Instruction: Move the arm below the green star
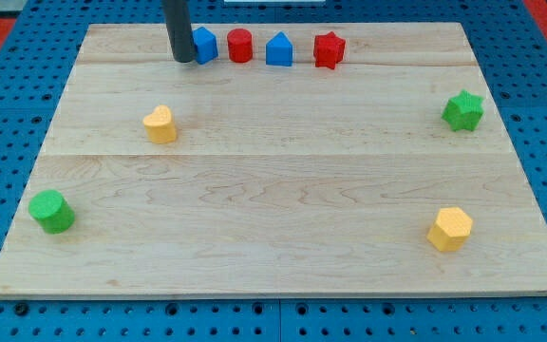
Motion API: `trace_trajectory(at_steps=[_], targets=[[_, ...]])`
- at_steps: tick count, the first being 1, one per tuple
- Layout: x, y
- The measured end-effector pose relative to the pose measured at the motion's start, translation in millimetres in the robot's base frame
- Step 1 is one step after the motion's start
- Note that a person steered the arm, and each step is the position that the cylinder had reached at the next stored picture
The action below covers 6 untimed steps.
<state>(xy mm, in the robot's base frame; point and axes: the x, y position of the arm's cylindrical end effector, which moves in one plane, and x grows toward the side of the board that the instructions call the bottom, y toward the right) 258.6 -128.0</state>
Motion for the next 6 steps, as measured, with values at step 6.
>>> trace_trajectory(at_steps=[6], targets=[[187,311]])
